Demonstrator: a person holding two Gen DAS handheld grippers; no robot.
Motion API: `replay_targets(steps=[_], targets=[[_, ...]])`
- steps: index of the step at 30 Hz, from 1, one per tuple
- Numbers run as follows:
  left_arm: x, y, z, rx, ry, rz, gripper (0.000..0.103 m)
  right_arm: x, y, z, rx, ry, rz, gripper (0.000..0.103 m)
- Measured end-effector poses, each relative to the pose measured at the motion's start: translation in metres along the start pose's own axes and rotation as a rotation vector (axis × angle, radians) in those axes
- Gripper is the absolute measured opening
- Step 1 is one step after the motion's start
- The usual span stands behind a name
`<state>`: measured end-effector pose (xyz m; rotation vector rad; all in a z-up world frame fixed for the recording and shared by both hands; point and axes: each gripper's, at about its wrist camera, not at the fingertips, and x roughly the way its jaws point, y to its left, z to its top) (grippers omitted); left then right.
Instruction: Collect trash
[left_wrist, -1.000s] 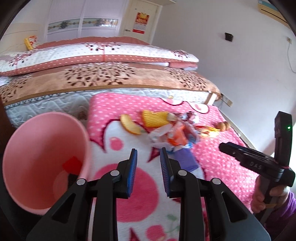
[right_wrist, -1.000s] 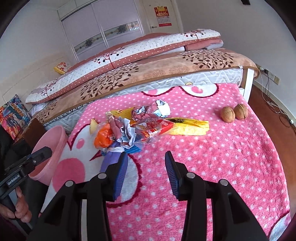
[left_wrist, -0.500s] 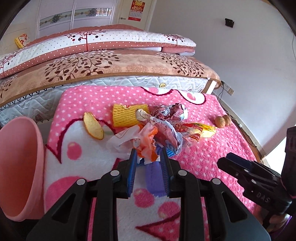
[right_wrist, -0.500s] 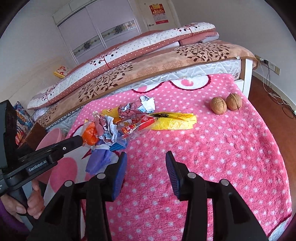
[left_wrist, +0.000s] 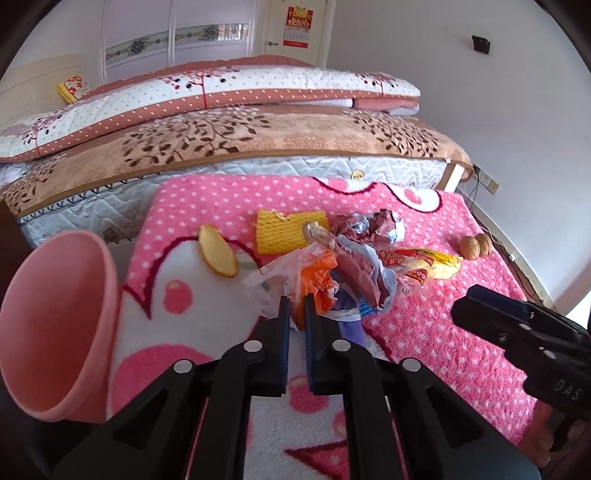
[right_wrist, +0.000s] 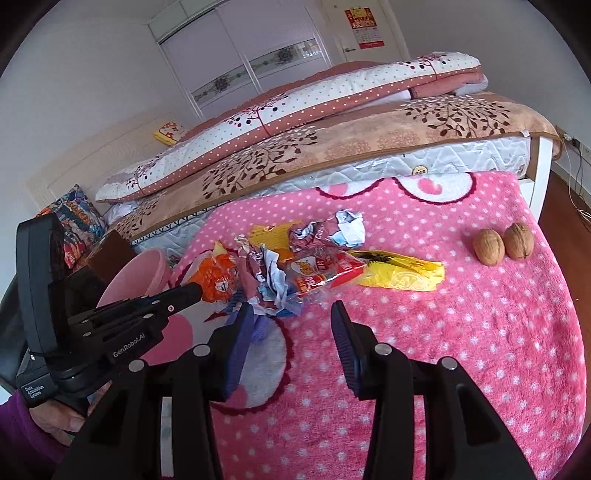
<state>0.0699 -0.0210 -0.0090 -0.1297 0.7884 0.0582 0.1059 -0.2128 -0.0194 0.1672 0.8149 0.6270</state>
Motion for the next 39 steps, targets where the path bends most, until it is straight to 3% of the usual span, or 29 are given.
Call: replay_targets(steps=[12, 20, 22, 23, 39], targets=[[-0.06, 0.039, -0.019, -0.12, -0.08, 0.134, 0.007, 0.048, 0.044, 0.016, -0.146, 0.108, 0.112, 0.043], [-0.079, 0.045, -0.026, -0.165, -0.107, 0.166, 0.007, 0.073, 0.054, 0.024, -0.243, 0.117, 0.037, 0.041], [-0.08, 0.045, -0.024, -0.167, -0.112, 0.168, 0.007, 0.075, 0.052, 0.022, -0.241, 0.138, 0.037, 0.021], [-0.081, 0.044, -0.023, -0.168, -0.115, 0.168, 0.007, 0.076, 0.051, 0.021, -0.238, 0.15, 0.038, 0.017], [-0.102, 0.047, -0.007, -0.073, -0.185, 0.092, 0.007, -0.008, 0.068, 0.015, -0.121, -0.01, 0.041, 0.013]])
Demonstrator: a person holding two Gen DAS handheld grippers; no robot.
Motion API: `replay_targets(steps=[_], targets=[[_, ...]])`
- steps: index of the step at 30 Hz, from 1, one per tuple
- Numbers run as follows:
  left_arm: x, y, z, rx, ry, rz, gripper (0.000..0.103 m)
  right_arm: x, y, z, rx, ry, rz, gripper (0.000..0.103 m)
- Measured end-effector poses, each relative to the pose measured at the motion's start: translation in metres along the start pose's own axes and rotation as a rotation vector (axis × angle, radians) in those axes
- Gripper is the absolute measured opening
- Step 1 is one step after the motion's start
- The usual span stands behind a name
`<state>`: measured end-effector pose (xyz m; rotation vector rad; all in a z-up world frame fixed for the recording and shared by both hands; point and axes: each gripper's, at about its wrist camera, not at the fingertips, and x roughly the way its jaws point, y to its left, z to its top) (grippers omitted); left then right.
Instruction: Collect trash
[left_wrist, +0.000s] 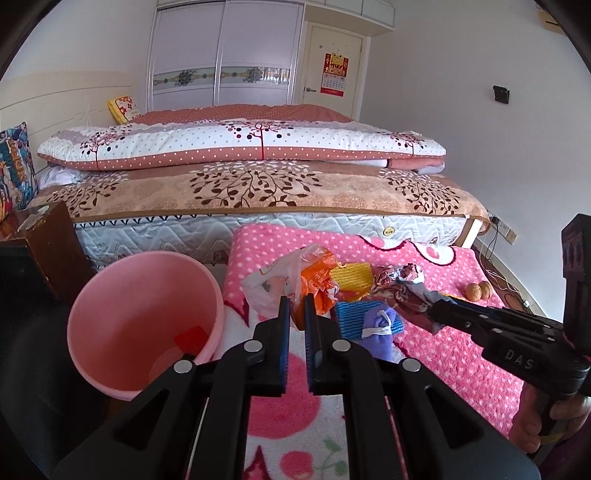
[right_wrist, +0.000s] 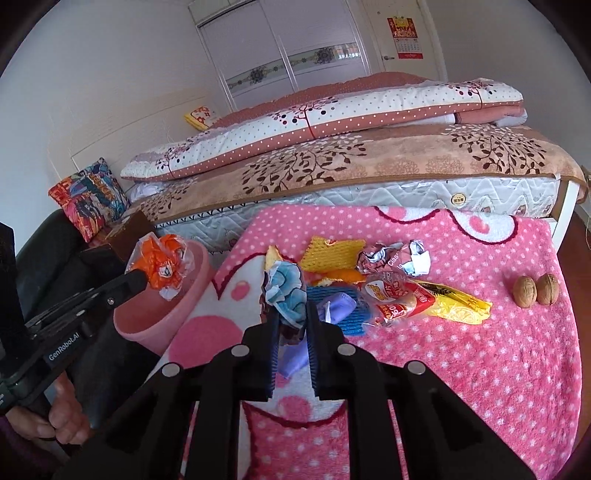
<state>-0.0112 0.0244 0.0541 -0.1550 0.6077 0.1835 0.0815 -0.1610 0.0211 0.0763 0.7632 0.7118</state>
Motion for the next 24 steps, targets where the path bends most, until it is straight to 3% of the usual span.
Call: replay_targets(steps=[11, 24], targets=[[-0.021, 0.05, 0.007, -0.015, -0.046, 0.041, 0.007, -0.004, 0.064, 0.018, -0.029, -0.027, 0.02, 0.013], [0.005, 0.112, 0.002, -0.097, 0.002, 0.172, 0.007, 0.064, 0.125, 0.044, -0.124, 0.081, 0.089, 0.013]])
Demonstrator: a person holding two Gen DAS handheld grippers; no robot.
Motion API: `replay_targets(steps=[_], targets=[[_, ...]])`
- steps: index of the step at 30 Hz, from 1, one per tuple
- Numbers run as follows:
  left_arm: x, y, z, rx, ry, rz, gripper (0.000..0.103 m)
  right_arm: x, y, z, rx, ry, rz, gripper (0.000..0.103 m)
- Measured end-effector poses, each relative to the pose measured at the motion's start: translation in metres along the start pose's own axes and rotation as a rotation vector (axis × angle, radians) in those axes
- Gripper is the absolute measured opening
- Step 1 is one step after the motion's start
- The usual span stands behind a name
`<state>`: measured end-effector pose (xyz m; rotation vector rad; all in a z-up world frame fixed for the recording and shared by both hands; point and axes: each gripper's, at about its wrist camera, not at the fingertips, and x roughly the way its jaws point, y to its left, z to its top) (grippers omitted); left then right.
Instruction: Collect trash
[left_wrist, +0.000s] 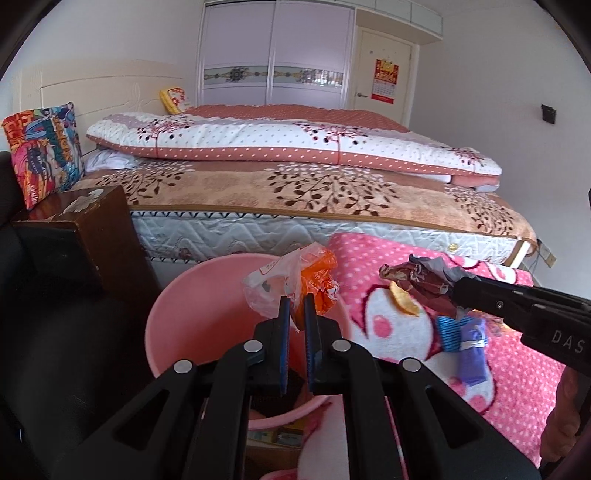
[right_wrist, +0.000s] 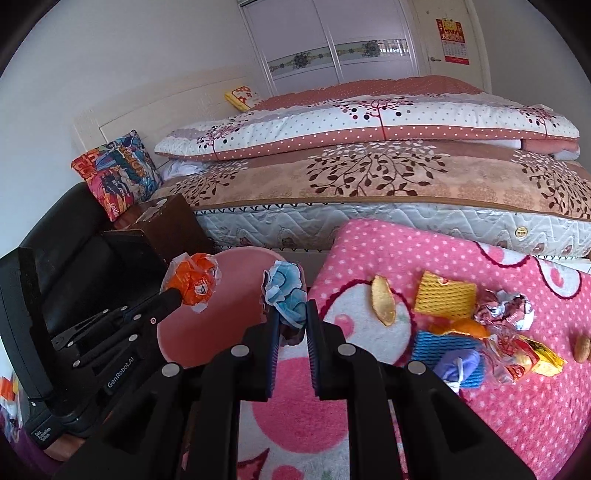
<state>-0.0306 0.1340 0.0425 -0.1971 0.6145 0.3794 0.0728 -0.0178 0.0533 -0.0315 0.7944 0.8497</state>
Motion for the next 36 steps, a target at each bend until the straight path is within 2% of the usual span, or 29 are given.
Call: replay_targets(steps=[8, 23, 25, 27, 29, 32, 34, 36], targets=[[0.022, 0.021, -0.003, -0.025, 0.048, 0.064, 0.007, 0.037, 0.021, 0.011, -0.054, 0.046, 0.033, 0.014], [0.037, 0.047, -0.016, -0.06, 0.089, 0.082, 0.008, 0.084, 0.036, 0.006, -0.066, 0.135, 0.055, 0.014], [0.037, 0.051, -0.016, -0.071, 0.094, 0.076, 0.011, 0.09, 0.037, 0.005, -0.068, 0.143, 0.053, 0.014], [0.037, 0.056, -0.018, -0.086, 0.097, 0.062, 0.027, 0.094, 0.038, 0.004, -0.068, 0.149, 0.052, 0.014], [0.036, 0.059, -0.019, -0.093, 0.094, 0.053, 0.034, 0.097, 0.039, 0.003, -0.066, 0.151, 0.053, 0.015], [0.035, 0.061, -0.019, -0.102, 0.09, 0.043, 0.034, 0.099, 0.04, 0.002, -0.062, 0.148, 0.056, 0.021], [0.034, 0.063, -0.018, -0.108, 0.086, 0.033, 0.034, 0.099, 0.041, 0.002, -0.057, 0.142, 0.059, 0.031], [0.032, 0.064, -0.018, -0.115, 0.08, 0.022, 0.034, 0.098, 0.041, 0.002, -0.058, 0.132, 0.057, 0.033]])
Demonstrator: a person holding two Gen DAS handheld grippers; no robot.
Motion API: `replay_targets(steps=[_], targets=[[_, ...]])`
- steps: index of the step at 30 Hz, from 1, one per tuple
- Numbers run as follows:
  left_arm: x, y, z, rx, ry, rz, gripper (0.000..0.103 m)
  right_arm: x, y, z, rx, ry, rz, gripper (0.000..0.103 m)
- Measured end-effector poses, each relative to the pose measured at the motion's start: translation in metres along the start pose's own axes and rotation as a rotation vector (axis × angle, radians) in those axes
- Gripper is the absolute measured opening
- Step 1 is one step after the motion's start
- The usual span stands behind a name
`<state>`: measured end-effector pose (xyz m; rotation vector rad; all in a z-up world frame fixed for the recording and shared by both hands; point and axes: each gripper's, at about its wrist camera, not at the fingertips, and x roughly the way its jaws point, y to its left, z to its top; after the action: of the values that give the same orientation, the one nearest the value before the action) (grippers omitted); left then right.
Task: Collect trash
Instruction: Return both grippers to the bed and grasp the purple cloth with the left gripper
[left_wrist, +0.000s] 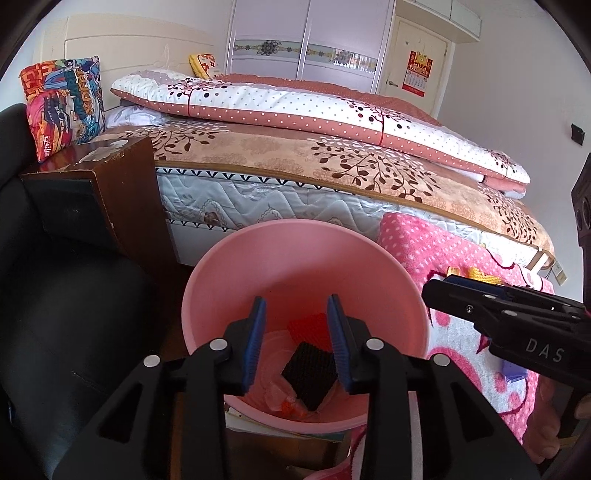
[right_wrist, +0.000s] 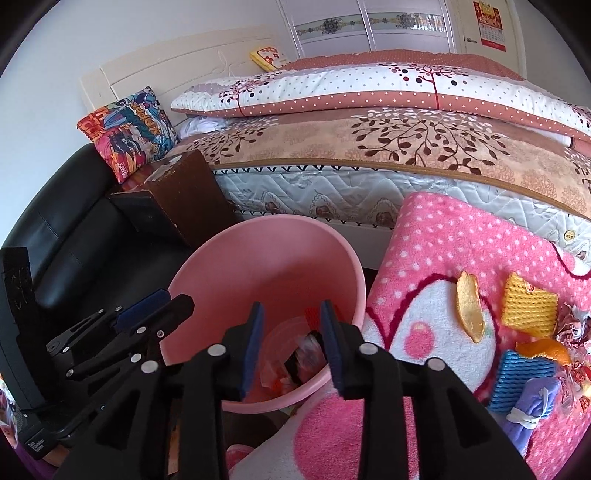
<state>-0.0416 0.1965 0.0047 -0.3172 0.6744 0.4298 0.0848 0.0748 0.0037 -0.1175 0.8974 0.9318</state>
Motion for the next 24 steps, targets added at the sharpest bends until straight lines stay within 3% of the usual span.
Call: replay_targets(steps=[13, 24], targets=[[-0.005, -0.023, -0.003, 0.041, -0.014, -0.067, 0.034, -0.034, -0.008, -0.025, -0.027, -0.063, -0.066, 0.033], [-0.005, -0.086, -0.015, 0.177, 0.004, -0.195, 0.034, -0.106, -0.079, -0.076, 0.091, -0.153, -0.244, 0.033]])
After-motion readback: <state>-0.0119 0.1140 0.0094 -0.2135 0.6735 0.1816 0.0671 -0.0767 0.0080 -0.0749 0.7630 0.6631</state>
